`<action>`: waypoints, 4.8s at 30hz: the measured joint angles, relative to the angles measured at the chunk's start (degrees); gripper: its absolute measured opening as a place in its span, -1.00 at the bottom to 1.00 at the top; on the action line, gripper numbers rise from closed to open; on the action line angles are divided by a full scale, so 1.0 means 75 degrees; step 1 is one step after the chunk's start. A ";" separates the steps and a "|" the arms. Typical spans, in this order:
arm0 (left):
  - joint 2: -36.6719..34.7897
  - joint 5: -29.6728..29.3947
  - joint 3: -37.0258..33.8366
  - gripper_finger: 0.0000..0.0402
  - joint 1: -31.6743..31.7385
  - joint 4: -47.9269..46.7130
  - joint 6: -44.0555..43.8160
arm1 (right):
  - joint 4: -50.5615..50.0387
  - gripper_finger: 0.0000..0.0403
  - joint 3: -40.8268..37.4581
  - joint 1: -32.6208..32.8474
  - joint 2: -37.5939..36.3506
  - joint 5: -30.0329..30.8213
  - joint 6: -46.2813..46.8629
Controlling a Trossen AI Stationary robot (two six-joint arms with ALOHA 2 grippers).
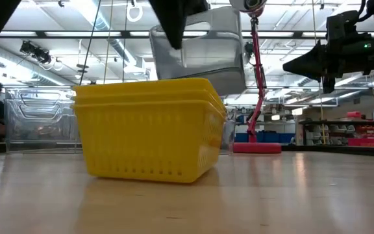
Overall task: Stack baskets by color
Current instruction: Stack the bottom black bin on top of the top black bin, then stack the right transparent bin on top of the left transparent bin
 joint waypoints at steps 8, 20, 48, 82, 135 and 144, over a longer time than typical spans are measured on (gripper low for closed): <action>-0.0620 -0.1131 -0.0090 -1.00 0.0344 -0.0007 -0.0835 | 0.0018 -0.93 -0.0003 0.0000 -0.0003 -0.0003 0.0000; -0.2691 -0.1526 -0.3253 -1.00 0.1559 0.0081 -0.1310 | 0.0038 -0.93 -0.0001 0.0000 -0.0001 -0.0003 -0.0003; -0.3744 -0.0288 -0.7131 -0.73 0.2915 0.2492 0.0528 | 0.0044 -0.93 -0.0002 0.0000 -0.0003 0.0000 0.0000; -0.2428 -0.0656 -0.6024 0.16 0.2738 0.7248 0.0322 | 0.0023 -0.93 -0.0001 0.0000 -0.0008 -0.0001 -0.0002; -0.1299 0.0029 -0.6030 -0.94 0.3052 0.7564 0.1443 | 0.0000 -0.93 -0.0003 0.0000 -0.0003 0.0000 0.0000; -0.1941 -0.0560 -0.6027 -0.97 0.3055 0.7507 0.1487 | 0.0000 -0.93 -0.0003 0.0000 0.0000 0.0000 0.0000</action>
